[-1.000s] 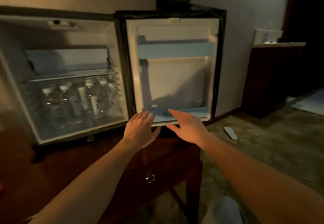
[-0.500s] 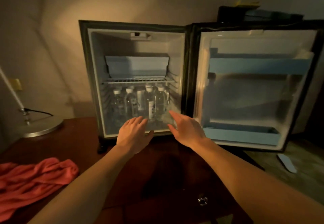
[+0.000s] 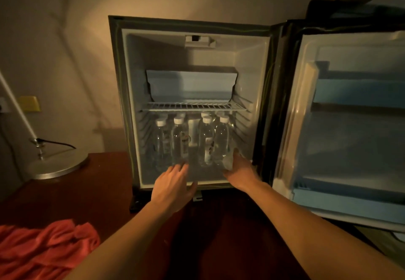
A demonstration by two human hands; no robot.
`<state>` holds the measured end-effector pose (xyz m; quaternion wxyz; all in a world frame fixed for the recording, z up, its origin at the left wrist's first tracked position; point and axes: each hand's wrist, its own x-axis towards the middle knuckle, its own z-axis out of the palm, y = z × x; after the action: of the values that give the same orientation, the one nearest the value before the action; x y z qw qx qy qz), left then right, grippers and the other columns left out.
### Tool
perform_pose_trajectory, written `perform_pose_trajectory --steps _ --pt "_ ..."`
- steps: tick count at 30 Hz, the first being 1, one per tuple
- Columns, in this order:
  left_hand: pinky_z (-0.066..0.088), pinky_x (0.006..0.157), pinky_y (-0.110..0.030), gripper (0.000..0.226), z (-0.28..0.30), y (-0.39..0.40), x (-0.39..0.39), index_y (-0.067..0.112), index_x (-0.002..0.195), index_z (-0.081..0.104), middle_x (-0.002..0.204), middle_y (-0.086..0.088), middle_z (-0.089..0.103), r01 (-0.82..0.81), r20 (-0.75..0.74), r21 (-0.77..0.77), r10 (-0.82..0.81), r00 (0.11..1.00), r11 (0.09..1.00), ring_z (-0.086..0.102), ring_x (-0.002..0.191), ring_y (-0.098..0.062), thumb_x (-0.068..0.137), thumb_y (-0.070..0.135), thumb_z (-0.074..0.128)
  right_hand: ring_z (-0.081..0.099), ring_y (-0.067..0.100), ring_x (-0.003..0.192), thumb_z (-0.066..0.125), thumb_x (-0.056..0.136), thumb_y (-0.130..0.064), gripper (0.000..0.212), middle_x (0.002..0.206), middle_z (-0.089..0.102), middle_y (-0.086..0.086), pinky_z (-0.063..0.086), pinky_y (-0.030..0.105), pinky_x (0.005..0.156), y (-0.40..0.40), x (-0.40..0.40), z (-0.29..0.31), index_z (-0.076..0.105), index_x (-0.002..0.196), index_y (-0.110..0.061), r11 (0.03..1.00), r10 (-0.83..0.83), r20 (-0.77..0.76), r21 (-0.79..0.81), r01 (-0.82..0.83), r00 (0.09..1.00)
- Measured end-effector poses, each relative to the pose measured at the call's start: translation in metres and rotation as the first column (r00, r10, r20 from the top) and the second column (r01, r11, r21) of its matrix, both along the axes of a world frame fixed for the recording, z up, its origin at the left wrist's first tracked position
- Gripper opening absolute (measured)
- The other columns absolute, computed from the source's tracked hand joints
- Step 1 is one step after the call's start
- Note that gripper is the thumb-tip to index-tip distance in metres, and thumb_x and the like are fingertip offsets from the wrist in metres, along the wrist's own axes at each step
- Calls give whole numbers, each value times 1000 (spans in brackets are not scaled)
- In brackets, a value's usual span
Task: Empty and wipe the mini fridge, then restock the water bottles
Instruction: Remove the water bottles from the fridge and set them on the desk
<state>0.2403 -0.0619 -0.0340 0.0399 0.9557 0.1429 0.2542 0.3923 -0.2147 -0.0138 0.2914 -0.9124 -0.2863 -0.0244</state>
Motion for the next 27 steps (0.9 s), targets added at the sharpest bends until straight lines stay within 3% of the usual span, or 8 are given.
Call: perform_pose_trajectory --steps 2,5,11,13,15,18,21,27 --pt "51 89 -32 57 0 1 11 23 142 36 138 0 53 8 -1 -56 -8 1000 998 58 116 -18 95 51 51 61 28 106 68 84 -33 90 137 51 6 49 29 66 10 14 -2 10 152 -25 1000 -12 -24 -1 12 1000" --pt "53 82 -36 52 1 3 32 27 136 32 134 -1 53 16 -25 -136 -20 999 991 60 108 -22 94 49 53 59 33 112 69 83 -33 94 140 49 7 55 38 79 22 31 -10 2 150 -35 1000 -13 -15 4 13 1000" --pt "51 89 -47 56 -2 8 69 33 137 26 135 1 51 -40 -49 -222 29 998 974 55 117 -27 91 50 52 40 34 135 61 90 -29 94 159 22 10 48 45 99 39 60 -29 -8 153 -25 995 -56 51 -78 60 997" --pt "51 89 -47 59 -5 10 77 33 139 21 134 0 52 -40 -67 -225 26 997 974 58 115 -28 91 49 52 28 33 142 59 91 -21 93 157 25 11 41 41 105 46 65 -35 -10 154 -23 989 -102 56 -103 107 993" --pt "49 90 -46 59 -8 11 81 32 140 21 135 0 52 -41 -68 -220 27 997 975 57 117 -28 92 48 51 40 32 136 54 93 -14 90 148 42 12 45 38 99 52 67 -38 -11 154 -22 982 -133 62 -124 140 989" --pt "47 93 -46 56 -11 11 82 31 139 24 140 1 48 -56 -72 -212 42 997 976 53 123 -26 93 47 51 61 28 111 49 95 -12 64 126 60 11 54 36 85 55 71 -40 19 152 -15 978 -142 118 -134 158 983" --pt "44 97 -45 55 -13 10 79 32 140 23 144 0 43 -53 -83 -216 36 996 975 49 127 -25 95 46 51 65 25 105 49 95 -11 34 119 65 7 56 34 81 50 72 -41 54 128 -17 986 -104 149 -115 121 983" --pt "43 101 -40 60 -14 8 62 31 147 23 143 1 45 -50 -87 -203 33 996 978 51 124 -21 96 49 49 66 29 101 45 94 -2 27 114 65 12 52 31 74 31 57 -39 61 115 -11 986 -48 159 -148 72 986"
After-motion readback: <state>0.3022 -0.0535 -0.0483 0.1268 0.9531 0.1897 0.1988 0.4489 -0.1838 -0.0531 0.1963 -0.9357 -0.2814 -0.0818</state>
